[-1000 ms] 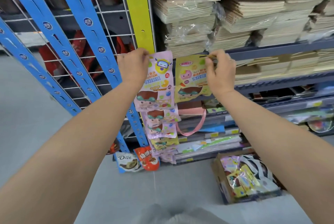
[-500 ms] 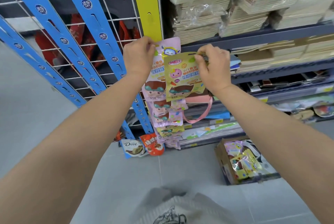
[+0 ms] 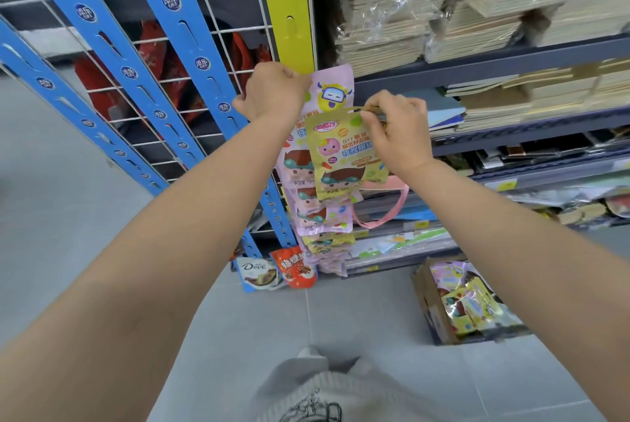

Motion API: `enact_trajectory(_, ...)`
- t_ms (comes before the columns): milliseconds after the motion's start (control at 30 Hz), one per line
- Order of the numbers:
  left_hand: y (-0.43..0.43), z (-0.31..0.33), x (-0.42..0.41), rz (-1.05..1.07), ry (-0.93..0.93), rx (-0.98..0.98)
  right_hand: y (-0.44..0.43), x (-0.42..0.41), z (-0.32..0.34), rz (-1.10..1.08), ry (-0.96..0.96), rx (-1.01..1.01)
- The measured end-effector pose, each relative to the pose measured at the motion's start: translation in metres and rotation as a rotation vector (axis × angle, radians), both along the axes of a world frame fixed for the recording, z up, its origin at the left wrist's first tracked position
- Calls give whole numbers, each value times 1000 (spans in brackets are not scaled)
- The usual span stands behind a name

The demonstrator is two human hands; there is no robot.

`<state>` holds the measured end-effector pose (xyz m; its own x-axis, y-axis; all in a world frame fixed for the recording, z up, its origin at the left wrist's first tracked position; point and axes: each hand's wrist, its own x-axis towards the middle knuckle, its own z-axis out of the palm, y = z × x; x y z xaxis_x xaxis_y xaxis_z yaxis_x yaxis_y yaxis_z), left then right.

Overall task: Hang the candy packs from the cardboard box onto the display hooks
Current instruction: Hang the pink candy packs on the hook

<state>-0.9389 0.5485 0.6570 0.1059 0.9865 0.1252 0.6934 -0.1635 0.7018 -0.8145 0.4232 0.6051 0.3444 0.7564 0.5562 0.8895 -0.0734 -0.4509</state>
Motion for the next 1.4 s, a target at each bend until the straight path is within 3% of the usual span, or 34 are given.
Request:
enact_trajectory(267, 2, -11, -22, -187, 195, 426, 0, 6, 8, 9, -19, -10)
enact_trajectory(467, 14, -10, -27, -343, 483, 509, 1, 7, 12, -13, -28, -21)
enact_trajectory(567, 14, -10, -31, -368, 528, 539, 2, 4, 15, -20, -24, -20)
enact_trajectory(633, 12, -7, -34, -321, 490, 555, 4, 1, 20, -21, -14, -4)
enact_trajectory(733, 5, 5, -39, -239, 186, 511, 9, -7, 32, -22, 16, 8)
enact_trajectory(833, 3, 25, -43, -426, -47, 433, 17, -15, 48, -33, 52, -70)
enact_trajectory(1000, 5, 40, -43, -660, 144, 474, 33, -31, 73, 37, 230, -72)
enact_trajectory(1300, 14, 48, -42, -407, -141, 484, 54, -30, 90, -28, 530, 88)
enact_trajectory(1400, 15, 49, -38, -350, -123, 494, 59, -28, 88, -71, 607, 117)
